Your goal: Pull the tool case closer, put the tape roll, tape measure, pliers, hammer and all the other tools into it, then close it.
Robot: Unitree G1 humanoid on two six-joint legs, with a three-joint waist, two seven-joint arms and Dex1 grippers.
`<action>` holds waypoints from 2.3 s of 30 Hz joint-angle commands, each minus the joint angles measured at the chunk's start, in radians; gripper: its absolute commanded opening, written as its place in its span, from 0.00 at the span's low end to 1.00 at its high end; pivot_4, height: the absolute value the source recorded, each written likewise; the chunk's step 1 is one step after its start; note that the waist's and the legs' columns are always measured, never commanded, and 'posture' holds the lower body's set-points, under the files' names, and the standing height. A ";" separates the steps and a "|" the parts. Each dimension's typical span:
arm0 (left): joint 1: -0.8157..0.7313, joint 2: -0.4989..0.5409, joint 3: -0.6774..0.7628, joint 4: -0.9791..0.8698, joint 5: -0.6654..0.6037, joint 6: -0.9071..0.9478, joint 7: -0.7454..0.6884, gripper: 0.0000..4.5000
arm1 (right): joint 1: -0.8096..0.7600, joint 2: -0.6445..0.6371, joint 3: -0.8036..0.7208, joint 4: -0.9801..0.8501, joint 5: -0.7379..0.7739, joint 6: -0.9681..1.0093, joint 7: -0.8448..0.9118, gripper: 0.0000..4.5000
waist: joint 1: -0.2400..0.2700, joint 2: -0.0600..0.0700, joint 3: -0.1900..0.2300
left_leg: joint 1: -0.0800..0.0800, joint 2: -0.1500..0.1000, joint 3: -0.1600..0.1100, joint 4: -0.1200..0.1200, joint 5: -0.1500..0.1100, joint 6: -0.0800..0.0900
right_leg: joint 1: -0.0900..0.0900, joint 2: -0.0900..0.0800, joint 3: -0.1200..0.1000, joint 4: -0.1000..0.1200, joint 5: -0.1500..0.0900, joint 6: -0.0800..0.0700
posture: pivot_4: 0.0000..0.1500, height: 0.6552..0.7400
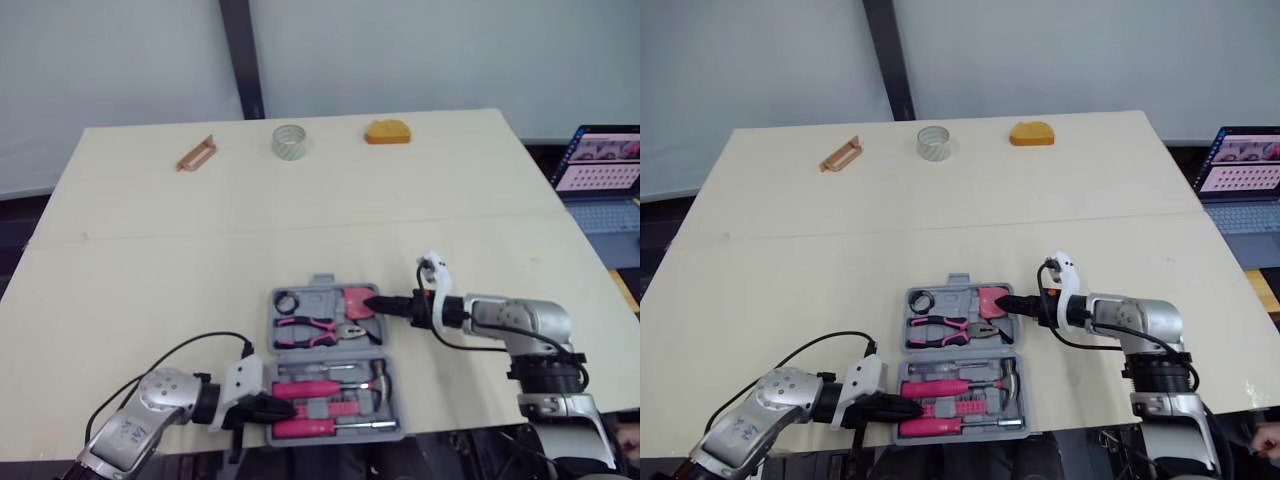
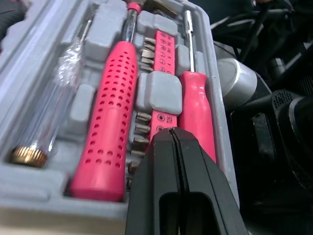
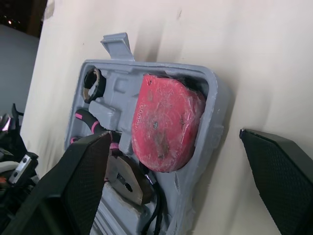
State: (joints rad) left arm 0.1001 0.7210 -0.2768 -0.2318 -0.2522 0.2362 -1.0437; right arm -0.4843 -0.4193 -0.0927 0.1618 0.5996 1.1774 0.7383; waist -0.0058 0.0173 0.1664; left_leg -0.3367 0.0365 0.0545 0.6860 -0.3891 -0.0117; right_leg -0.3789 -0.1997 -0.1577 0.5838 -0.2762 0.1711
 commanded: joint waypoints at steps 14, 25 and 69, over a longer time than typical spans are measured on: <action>0.028 0.022 0.005 0.126 0.055 -0.074 0.013 0.00 | 0.014 0.026 0.020 -0.042 0.052 -0.052 0.102 0.99 | -0.001 0.000 0.000 | 0.001 0.000 0.001 -0.001 0.000 0.000 | 0.000 0.000 0.000 0.000 0.000 0.000 | 1.00 1.00; 0.022 0.002 0.020 0.108 0.033 -0.045 0.035 0.00 | 0.013 -0.019 0.034 -0.075 0.073 -0.084 0.208 0.99 | -0.002 0.001 0.000 | 0.001 0.001 0.001 -0.001 0.000 0.000 | 0.000 0.000 0.000 0.000 0.000 0.000 | 1.00 1.00; 0.035 -0.078 0.075 0.021 0.004 0.064 0.114 0.00 | -0.056 -0.180 0.112 -0.176 0.107 -0.143 0.420 0.99 | 0.004 0.001 0.000 | 0.001 0.000 0.002 -0.001 0.000 0.000 | 0.000 0.000 0.000 -0.001 0.000 0.000 | 1.00 1.00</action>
State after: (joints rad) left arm 0.1052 0.6341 -0.2297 -0.2069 -0.2660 0.2739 -0.9721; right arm -0.5385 -0.5853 0.0278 0.0227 0.6770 1.0472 1.1289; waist -0.0019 0.0178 0.1666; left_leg -0.3359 0.0371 0.0561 0.6847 -0.3889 -0.0120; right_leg -0.3791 -0.1998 -0.1577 0.5826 -0.2762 0.1711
